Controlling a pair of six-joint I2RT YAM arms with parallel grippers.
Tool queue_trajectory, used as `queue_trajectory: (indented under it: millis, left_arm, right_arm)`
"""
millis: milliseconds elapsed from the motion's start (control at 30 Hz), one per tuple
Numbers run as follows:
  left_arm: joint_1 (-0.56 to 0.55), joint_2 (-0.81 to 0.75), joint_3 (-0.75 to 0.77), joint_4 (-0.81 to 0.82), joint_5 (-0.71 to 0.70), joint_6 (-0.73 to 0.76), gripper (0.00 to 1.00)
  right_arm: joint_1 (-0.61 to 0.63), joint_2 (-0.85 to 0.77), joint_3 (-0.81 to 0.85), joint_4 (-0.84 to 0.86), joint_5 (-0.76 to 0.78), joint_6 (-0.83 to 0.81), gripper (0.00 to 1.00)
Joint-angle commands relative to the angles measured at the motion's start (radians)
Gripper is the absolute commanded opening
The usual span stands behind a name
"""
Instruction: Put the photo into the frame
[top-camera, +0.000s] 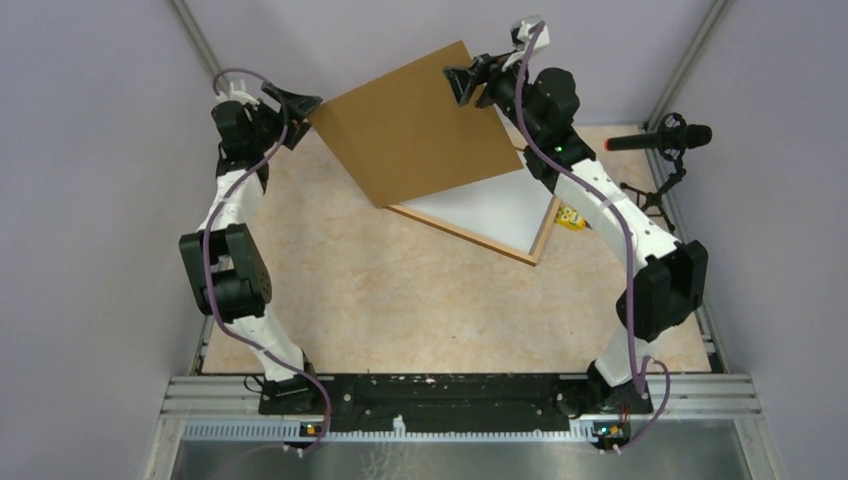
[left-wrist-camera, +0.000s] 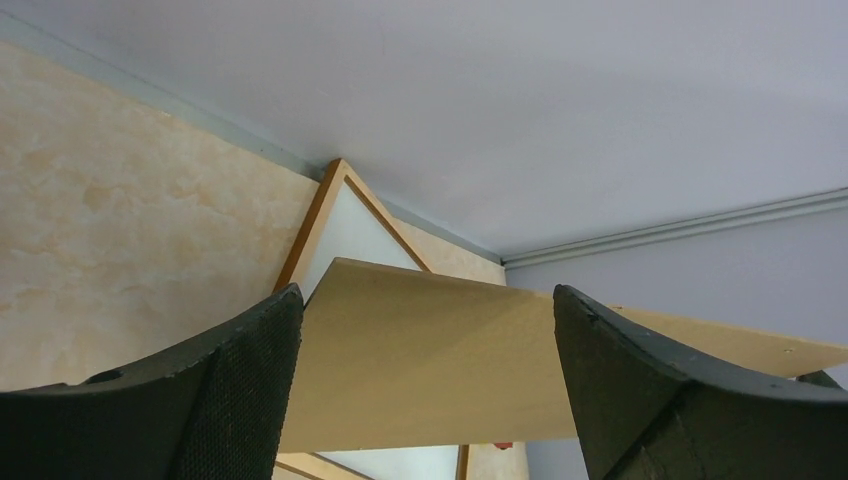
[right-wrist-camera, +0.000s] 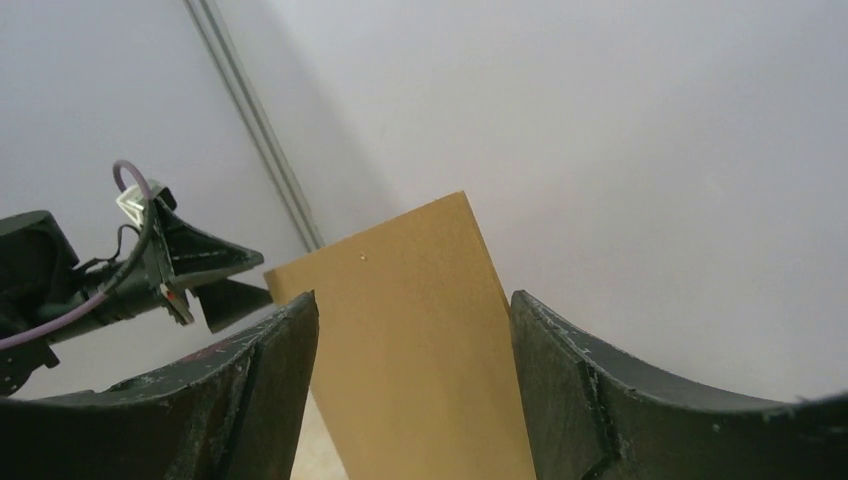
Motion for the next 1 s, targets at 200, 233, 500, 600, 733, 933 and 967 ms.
queue_trajectory:
  millis: [200,233,500,600,733,933,967]
  left_arm:
    - [-0.086,-0.026,0.18,0.071,0.193,-0.073,0.93]
    - [-0.085,-0.033,0.187,0.064,0.17,-0.061,0.93]
    - [-0.082,0.01,0.292,0.041,0.128,-0.038,0.93]
    - [-0.081,0.036,0.322,0.043,0.128,-0.028,0.93]
    - [-0.081,0.06,0.331,0.054,0.123,0.003,0.93]
    - [-0.082,0.076,0.249,0.161,0.145,0.009,0.92]
    - [-0.082,0.076,0.231,0.178,0.148,0.011,0.92]
  right_arm:
    - [0.047,0.171,0.152,-0.023,-0.271,0.038,0.67]
    - [0.047,0.185,0.165,-0.024,-0.278,0.042,0.67]
    - [0.047,0.269,0.296,-0.008,-0.312,0.035,0.66]
    - [0.047,0.319,0.365,-0.018,-0.329,0.017,0.66]
    - [0.045,0.377,0.411,-0.005,-0.367,-0.024,0.65]
    - [0.043,0.404,0.382,0.055,-0.407,-0.094,0.64]
    - [0.044,0.403,0.366,0.067,-0.416,-0.11,0.64]
